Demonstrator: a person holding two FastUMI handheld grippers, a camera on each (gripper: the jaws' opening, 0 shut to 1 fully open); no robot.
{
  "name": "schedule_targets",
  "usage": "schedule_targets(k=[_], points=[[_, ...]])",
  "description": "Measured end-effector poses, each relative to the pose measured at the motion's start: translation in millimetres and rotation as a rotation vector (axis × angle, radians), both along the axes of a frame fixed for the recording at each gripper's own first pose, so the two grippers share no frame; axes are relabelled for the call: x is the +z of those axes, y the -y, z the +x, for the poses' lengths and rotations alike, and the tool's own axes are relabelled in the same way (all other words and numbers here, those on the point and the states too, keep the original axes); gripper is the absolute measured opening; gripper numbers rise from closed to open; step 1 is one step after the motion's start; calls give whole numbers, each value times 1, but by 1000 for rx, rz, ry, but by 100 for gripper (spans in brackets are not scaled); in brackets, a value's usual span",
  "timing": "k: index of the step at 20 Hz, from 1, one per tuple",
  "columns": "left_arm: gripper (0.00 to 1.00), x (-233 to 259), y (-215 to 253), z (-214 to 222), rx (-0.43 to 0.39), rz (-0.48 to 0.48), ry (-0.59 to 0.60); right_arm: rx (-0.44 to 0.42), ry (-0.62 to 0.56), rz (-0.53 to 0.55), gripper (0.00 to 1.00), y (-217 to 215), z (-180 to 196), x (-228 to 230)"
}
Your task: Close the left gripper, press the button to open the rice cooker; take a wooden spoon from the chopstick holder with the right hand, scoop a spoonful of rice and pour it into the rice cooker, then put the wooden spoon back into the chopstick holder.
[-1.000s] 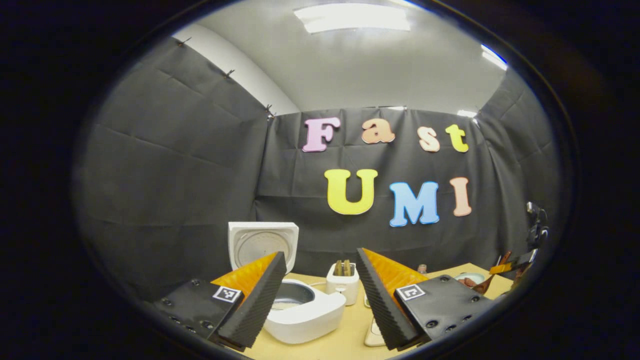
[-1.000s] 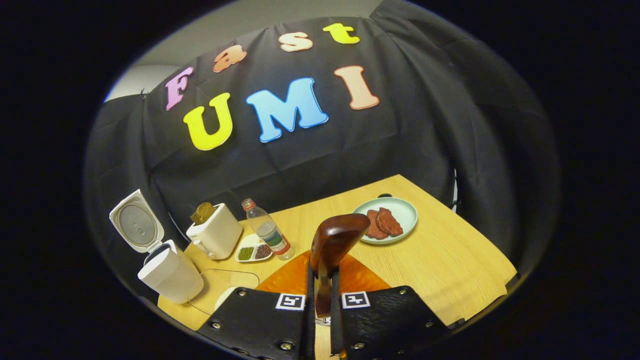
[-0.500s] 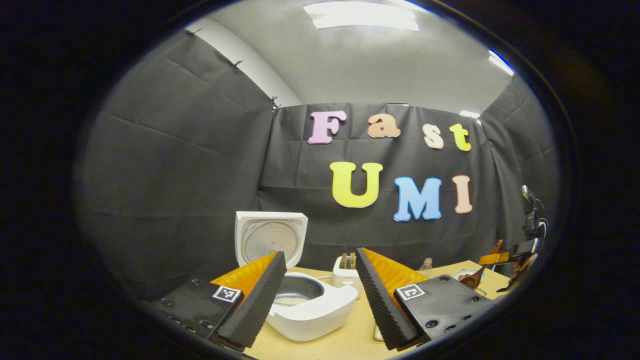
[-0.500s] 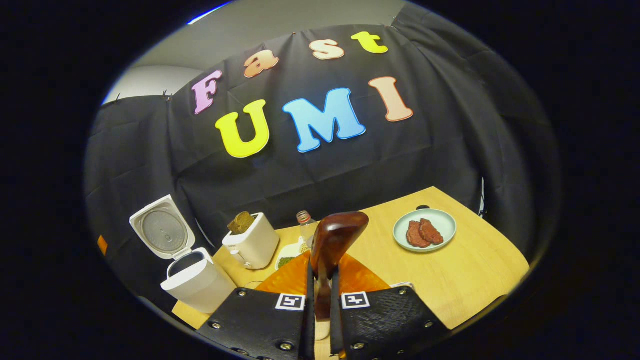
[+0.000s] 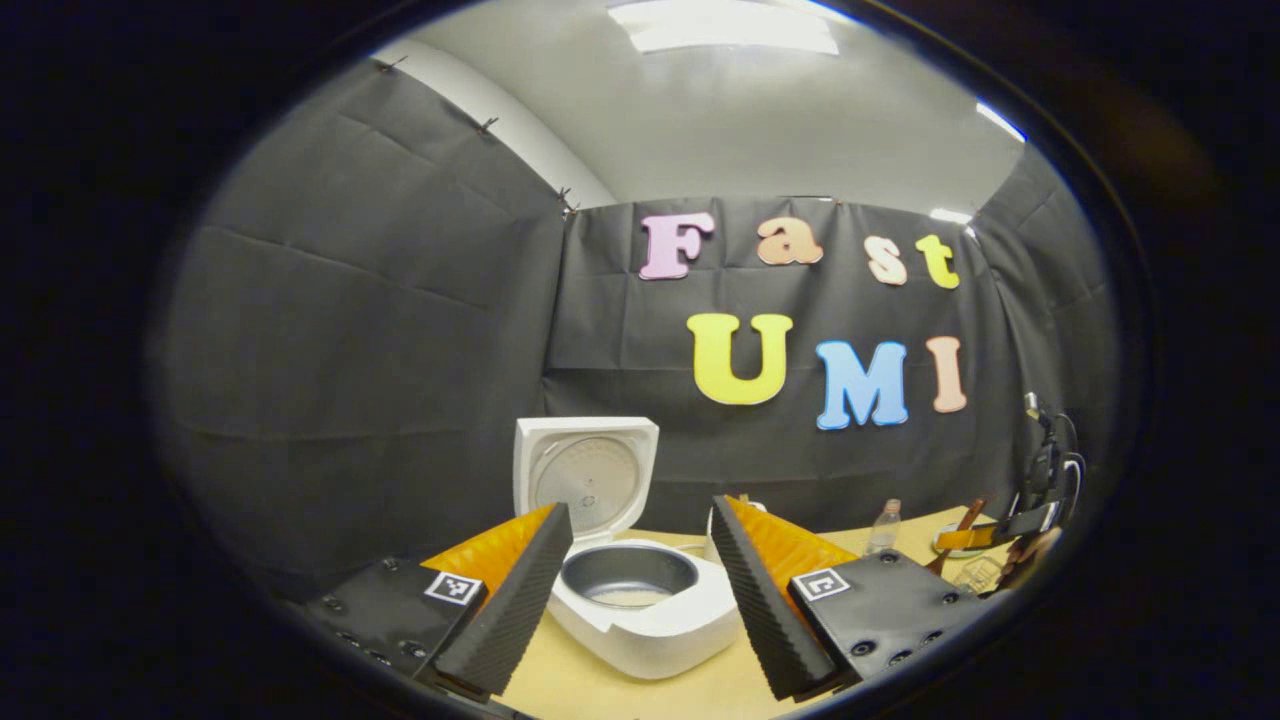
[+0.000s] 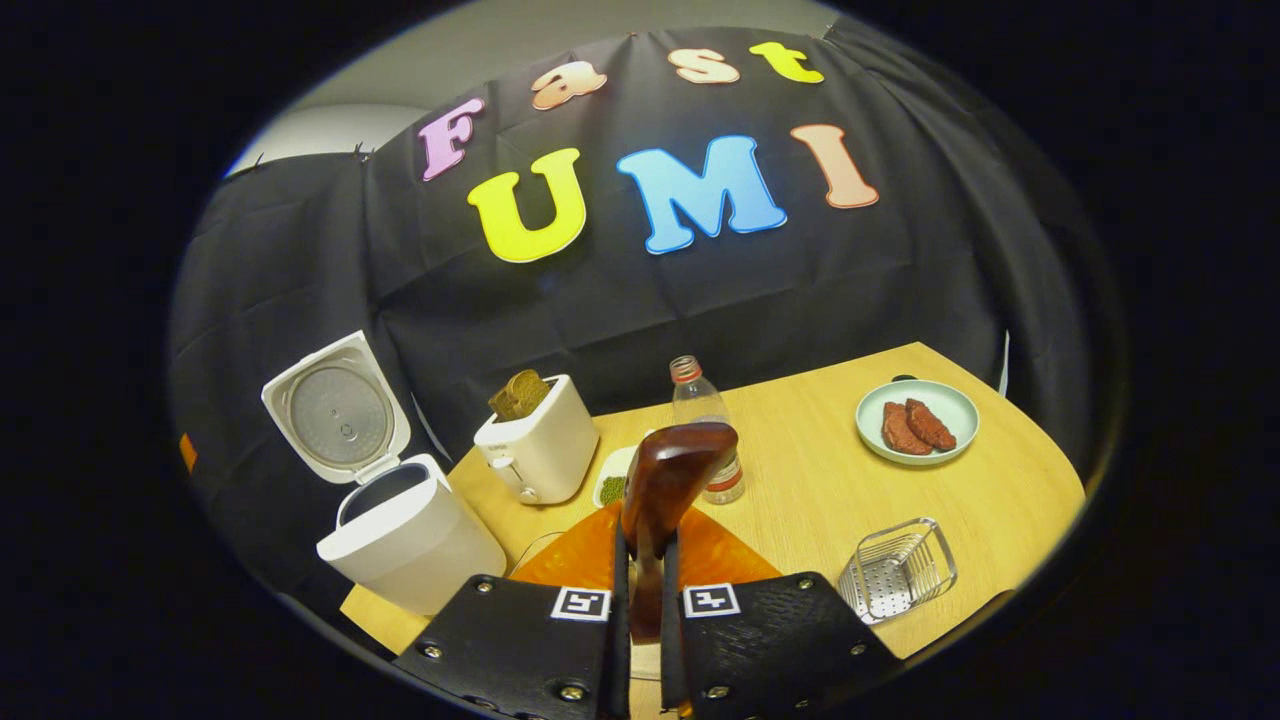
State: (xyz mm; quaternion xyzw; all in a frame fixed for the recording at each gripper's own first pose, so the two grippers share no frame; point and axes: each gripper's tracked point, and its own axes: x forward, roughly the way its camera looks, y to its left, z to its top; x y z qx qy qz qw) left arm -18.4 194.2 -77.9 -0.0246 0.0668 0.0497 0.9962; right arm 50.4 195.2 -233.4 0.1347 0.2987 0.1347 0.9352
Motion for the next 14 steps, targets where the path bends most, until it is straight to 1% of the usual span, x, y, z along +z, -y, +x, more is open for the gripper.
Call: schedule_targets(k=[4, 9, 10, 11, 14], points=[[97, -4, -16, -8, 21, 20, -13, 44, -13, -13, 12, -28, 0, -26], [97, -10, -25, -8, 38, 37, -27, 103, -17, -109, 12, -50, -3, -56], [94, -8, -28, -11, 38, 36, -28, 116, -30, -114, 12, -55, -6, -63], [97, -7, -30, -13, 40, 36, -28, 120, -35, -113, 12, -59, -9, -66], [97, -8, -28, -13, 39, 34, -32, 112, -49, -74, 12, -68, -14, -63]])
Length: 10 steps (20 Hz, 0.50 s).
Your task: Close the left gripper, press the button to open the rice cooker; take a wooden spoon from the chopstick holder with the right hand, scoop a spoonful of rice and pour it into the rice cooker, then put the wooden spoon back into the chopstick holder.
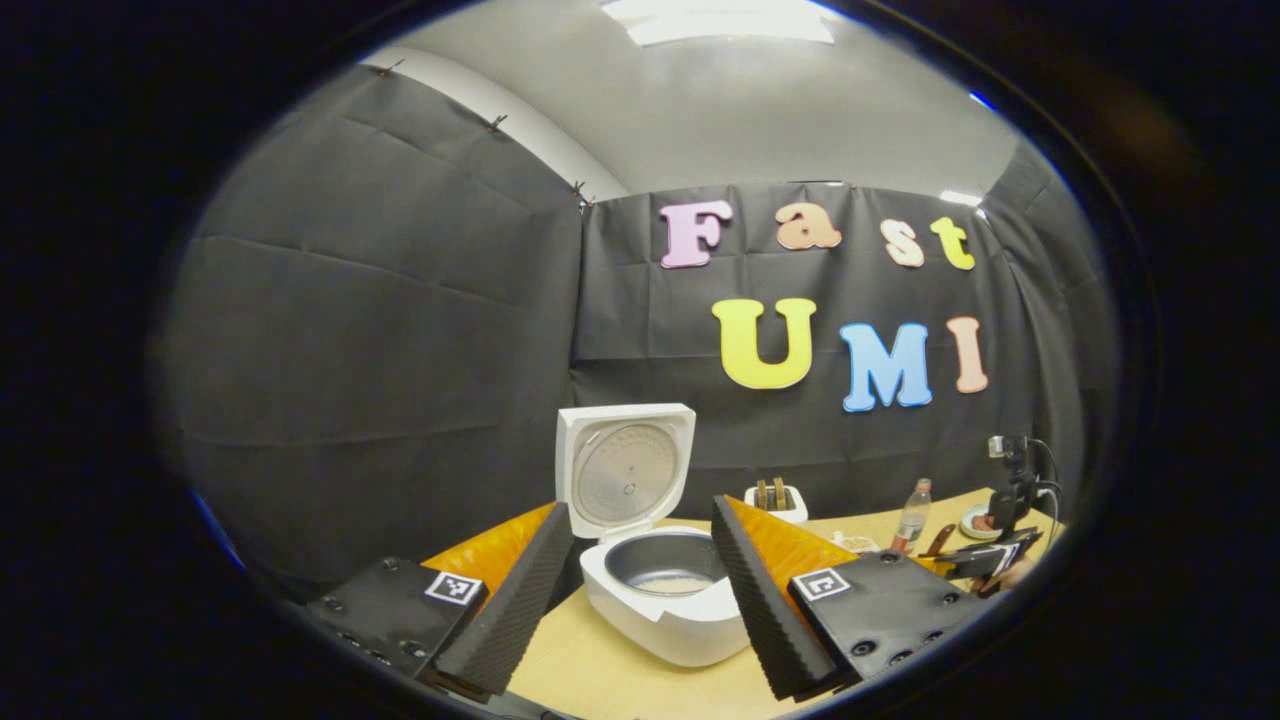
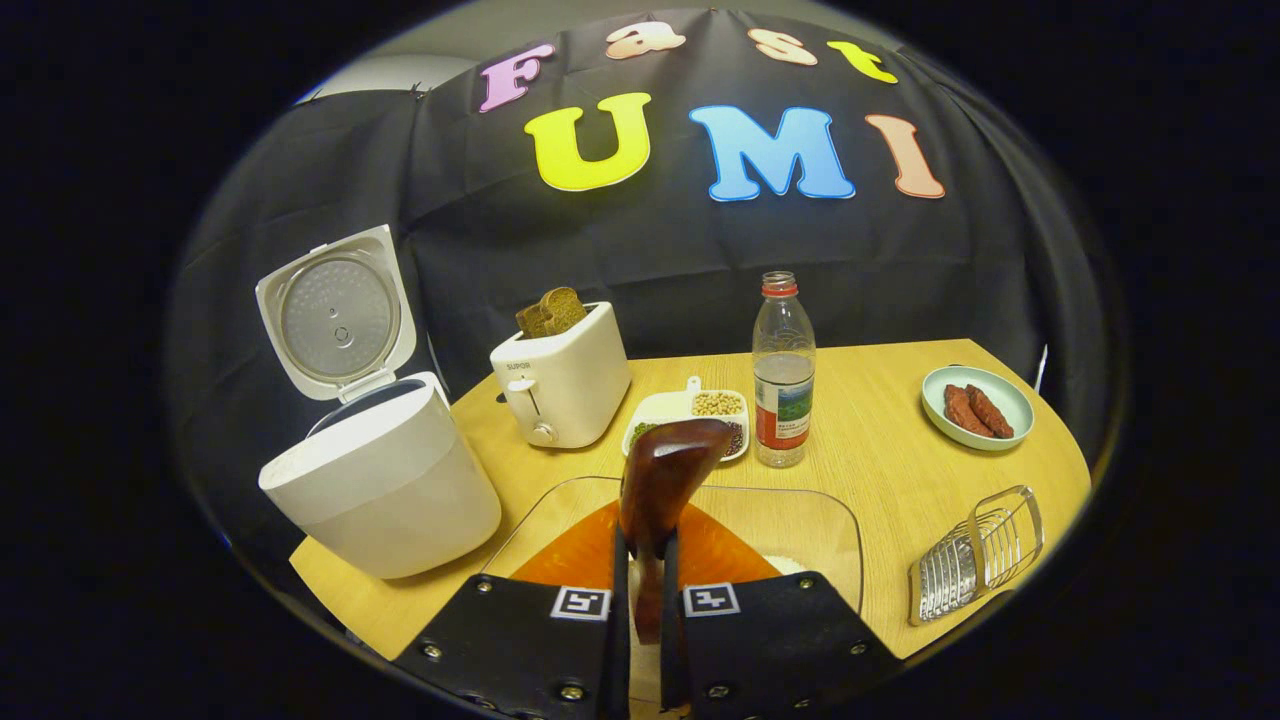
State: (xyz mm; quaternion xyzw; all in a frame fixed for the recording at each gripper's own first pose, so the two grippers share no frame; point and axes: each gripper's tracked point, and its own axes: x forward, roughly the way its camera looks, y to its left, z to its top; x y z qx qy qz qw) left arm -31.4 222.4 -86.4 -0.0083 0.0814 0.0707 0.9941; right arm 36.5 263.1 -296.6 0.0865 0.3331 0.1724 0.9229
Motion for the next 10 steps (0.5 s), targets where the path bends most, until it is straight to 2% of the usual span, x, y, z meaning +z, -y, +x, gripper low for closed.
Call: schedule_targets(k=[2, 6, 10], points=[[99, 3, 2, 0, -2, -5, 4, 5, -38, 55, 12, -10, -10, -1], [97, 8, 8, 0, -12, -8, 17, -18, -111, 166, 12, -19, -22, 2], [99, 10, 11, -1, -18, -10, 21, -149, -232, 331, 13, -6, -22, -6]])
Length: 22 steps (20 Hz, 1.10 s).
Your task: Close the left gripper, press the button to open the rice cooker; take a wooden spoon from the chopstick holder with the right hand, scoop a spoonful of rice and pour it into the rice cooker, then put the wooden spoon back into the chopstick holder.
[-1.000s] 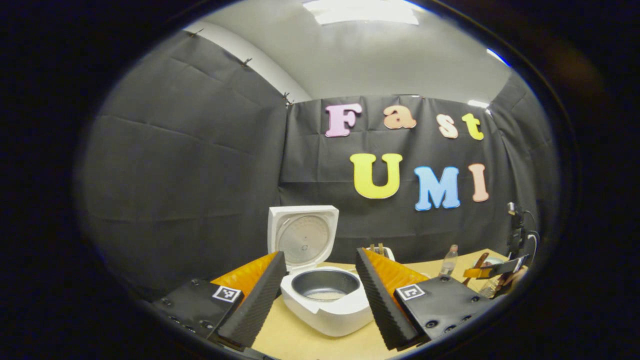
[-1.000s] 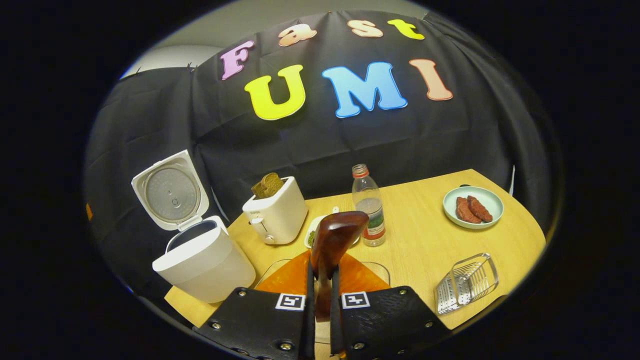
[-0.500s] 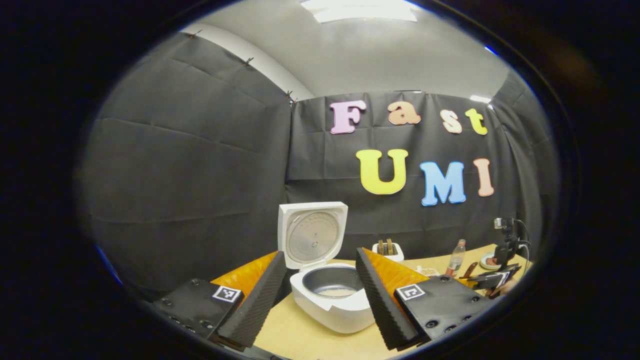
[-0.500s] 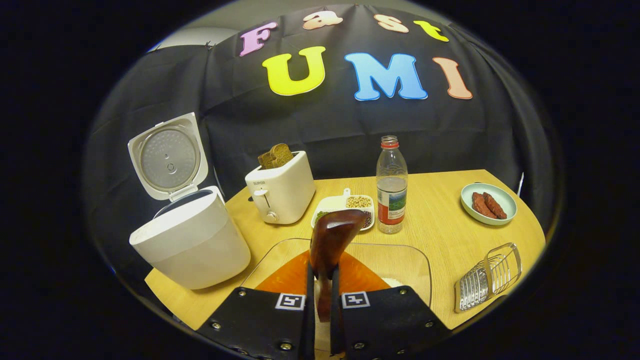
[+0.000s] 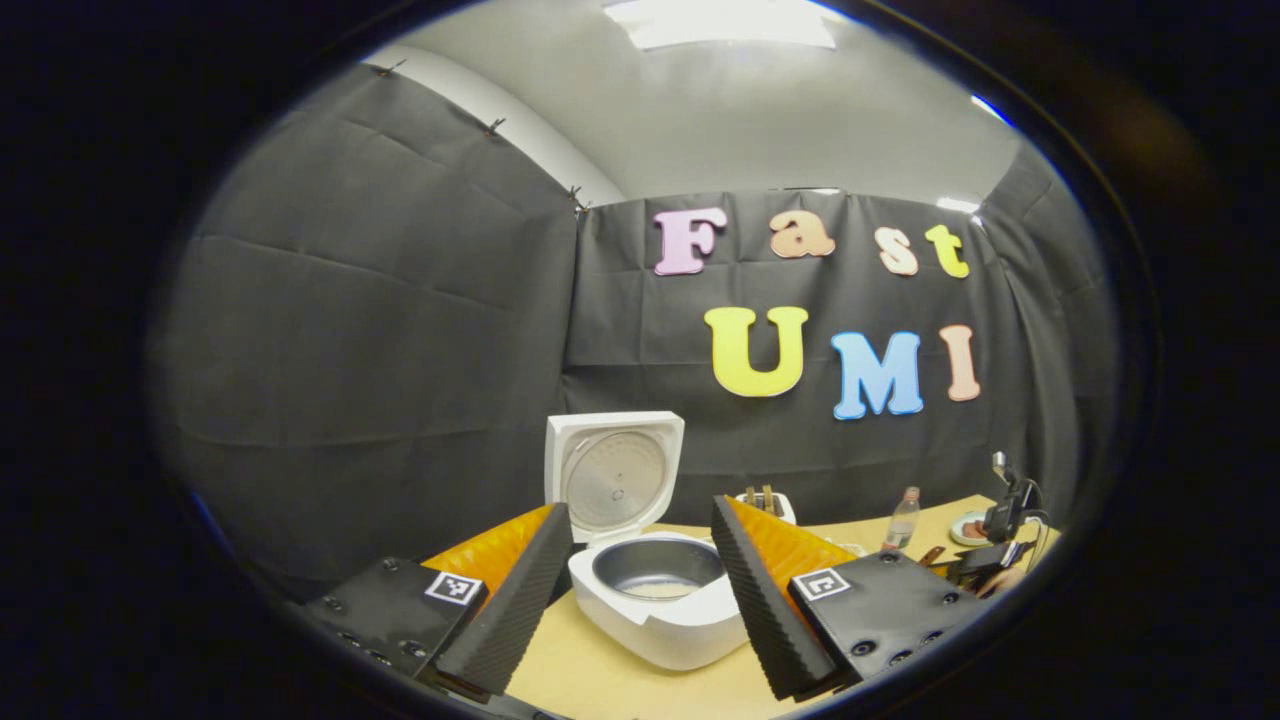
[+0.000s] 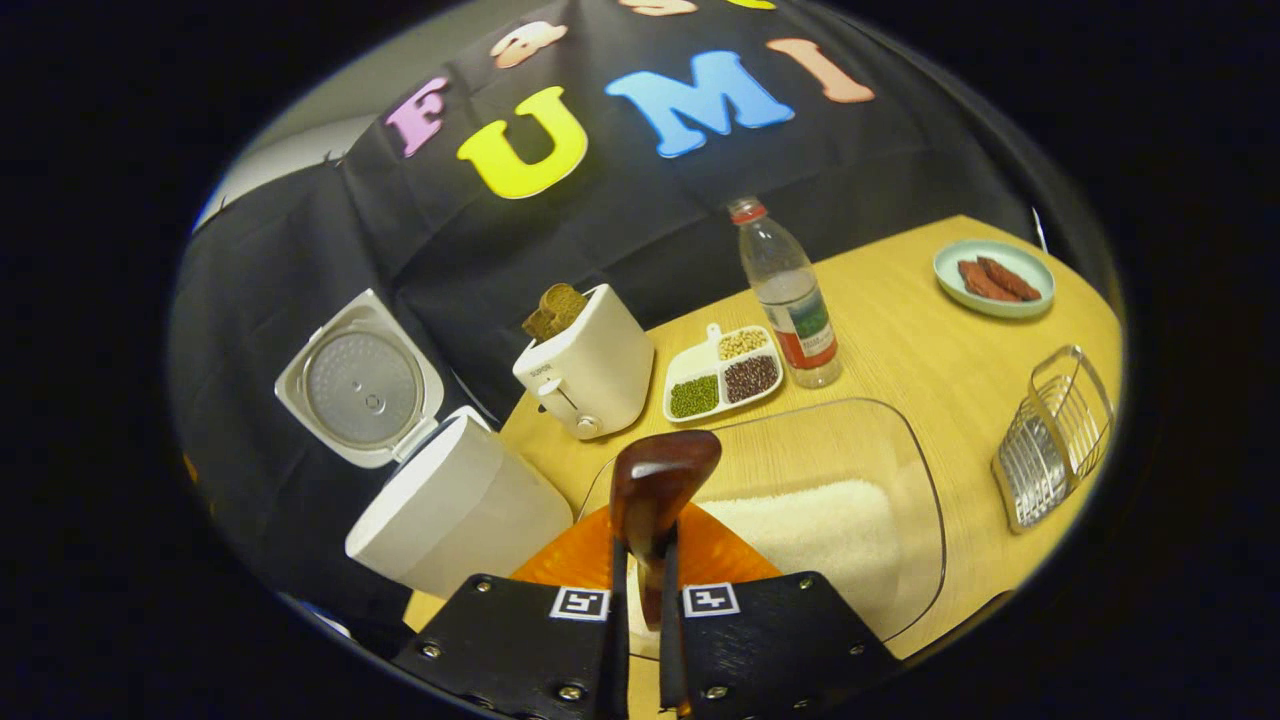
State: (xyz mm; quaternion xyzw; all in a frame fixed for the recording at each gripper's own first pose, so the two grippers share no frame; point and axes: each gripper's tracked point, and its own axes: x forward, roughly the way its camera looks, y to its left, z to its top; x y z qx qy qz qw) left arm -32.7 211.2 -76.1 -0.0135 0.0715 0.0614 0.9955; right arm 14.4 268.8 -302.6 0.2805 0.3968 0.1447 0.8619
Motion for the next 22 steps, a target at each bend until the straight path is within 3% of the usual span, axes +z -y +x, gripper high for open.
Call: schedule_targets(k=[4, 13, 17, 22], points=[[96, 3, 2, -4, -4, 12, -6, -108, -73, 102, 12, 24, 2, -3], [97, 2, 4, -7, -22, 29, -28, -295, -115, 350, 12, 57, 28, 35], [99, 4, 6, -6, -34, 19, -23, -316, -108, 441, 12, 47, 33, 63], [96, -3, -1, -6, -25, 16, -43, -273, -82, 516, 12, 8, 45, 100]])
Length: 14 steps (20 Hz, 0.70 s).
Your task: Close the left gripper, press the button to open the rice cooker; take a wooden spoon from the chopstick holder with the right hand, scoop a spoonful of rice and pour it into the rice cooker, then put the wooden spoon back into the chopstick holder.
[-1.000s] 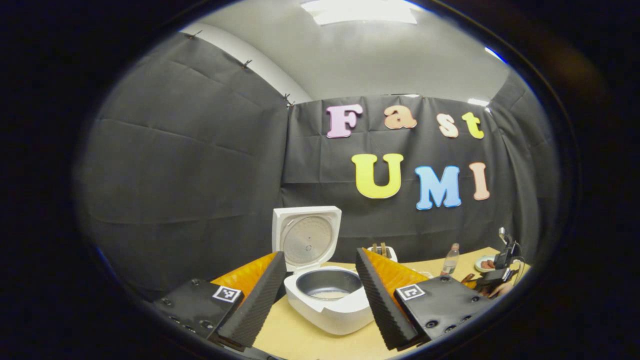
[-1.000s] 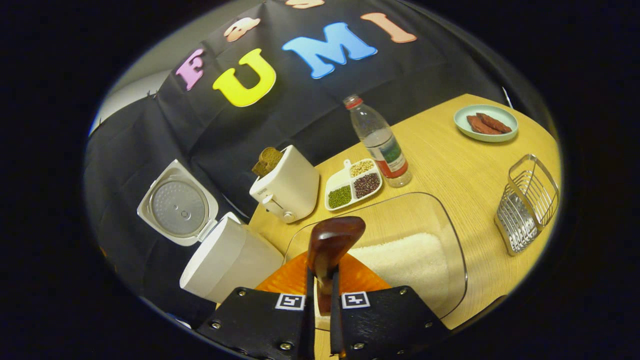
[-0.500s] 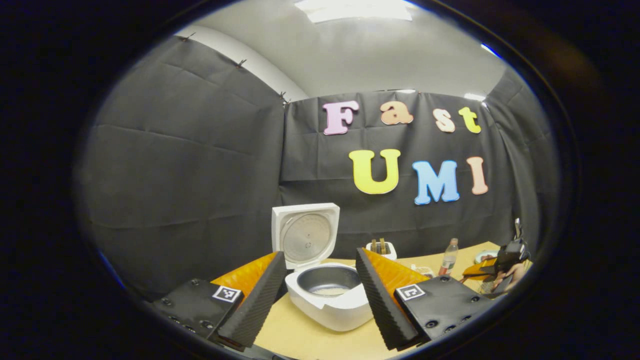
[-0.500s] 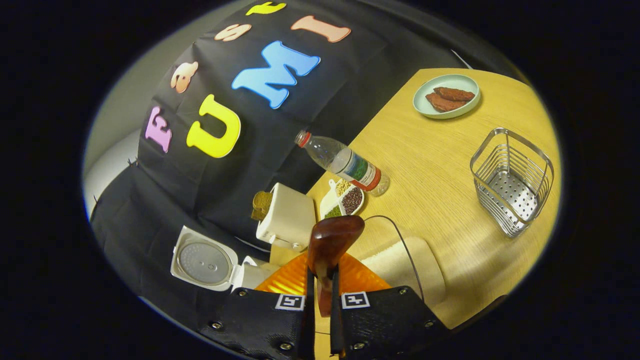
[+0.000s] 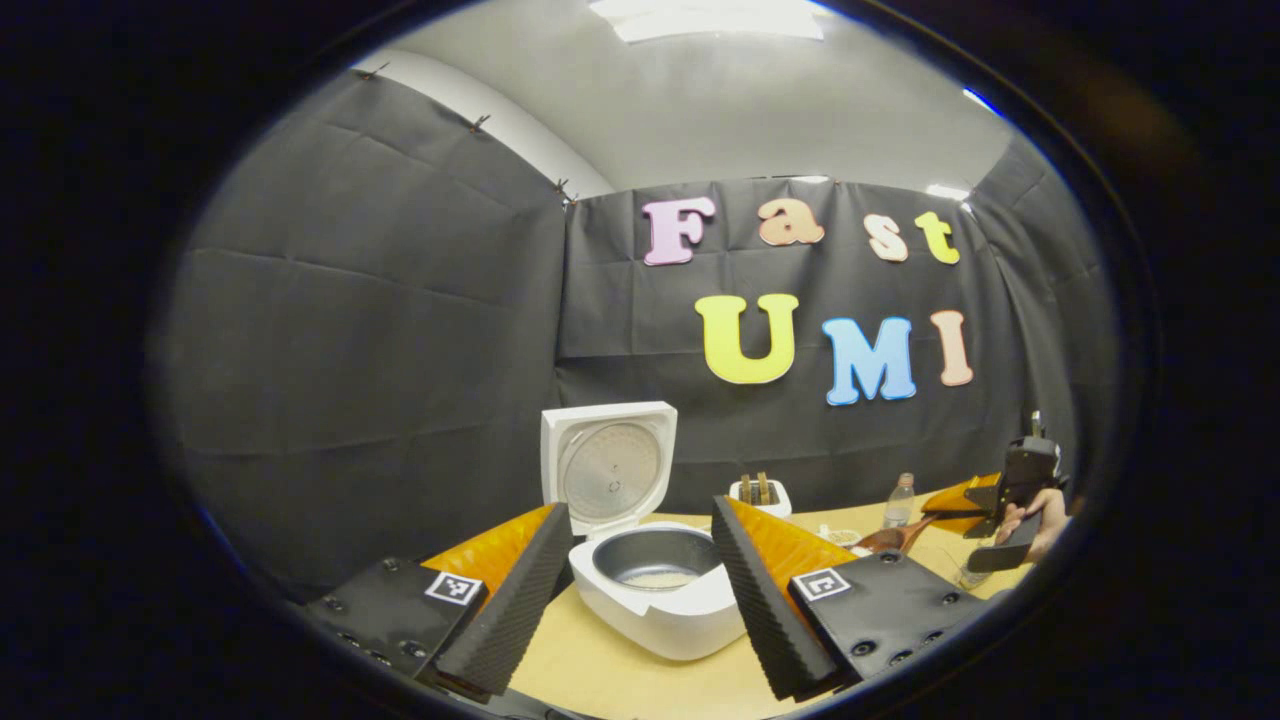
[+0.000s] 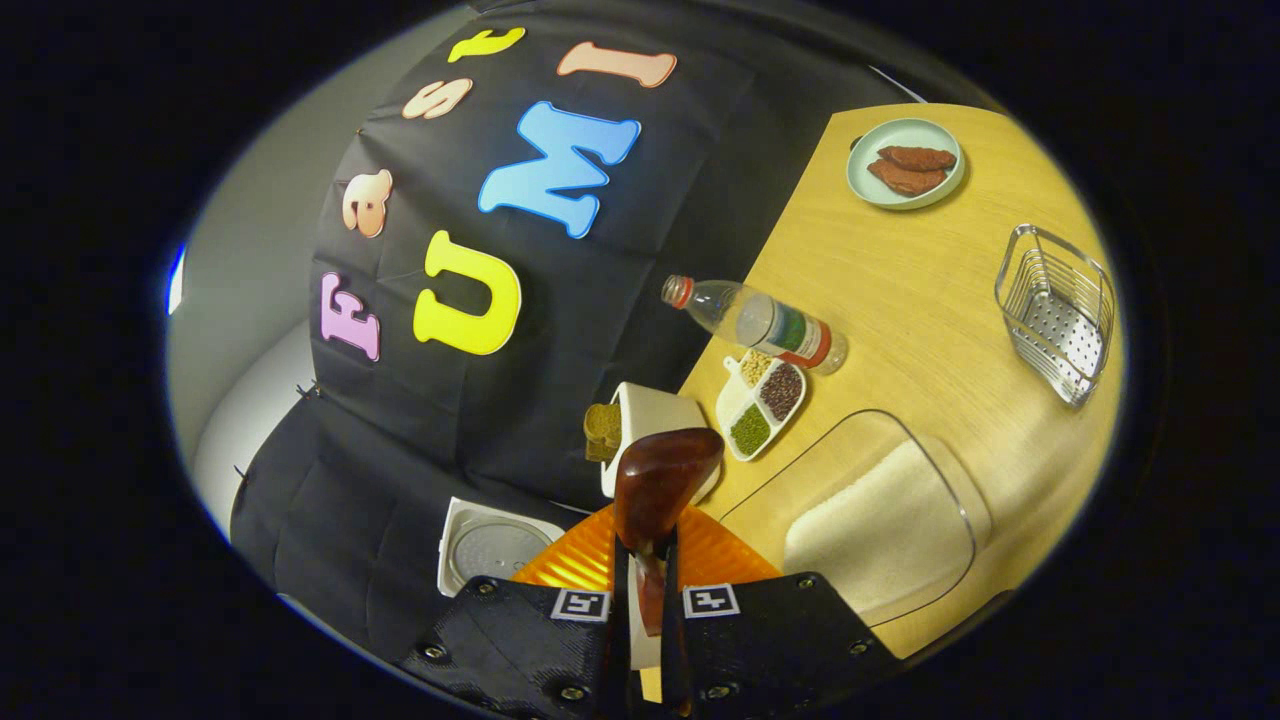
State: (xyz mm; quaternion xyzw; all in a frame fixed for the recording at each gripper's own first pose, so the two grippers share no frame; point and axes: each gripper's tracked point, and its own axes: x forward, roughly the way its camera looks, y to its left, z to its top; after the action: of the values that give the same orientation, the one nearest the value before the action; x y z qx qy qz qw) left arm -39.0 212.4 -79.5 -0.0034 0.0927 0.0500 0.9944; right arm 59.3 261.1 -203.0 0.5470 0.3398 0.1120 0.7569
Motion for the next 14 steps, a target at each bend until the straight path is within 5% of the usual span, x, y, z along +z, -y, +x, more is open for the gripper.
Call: schedule_targets(k=[14], points=[[99, -19, -63, -32, 152, -36, -13, 171, 131, 3, 12, -124, 37, 61]])
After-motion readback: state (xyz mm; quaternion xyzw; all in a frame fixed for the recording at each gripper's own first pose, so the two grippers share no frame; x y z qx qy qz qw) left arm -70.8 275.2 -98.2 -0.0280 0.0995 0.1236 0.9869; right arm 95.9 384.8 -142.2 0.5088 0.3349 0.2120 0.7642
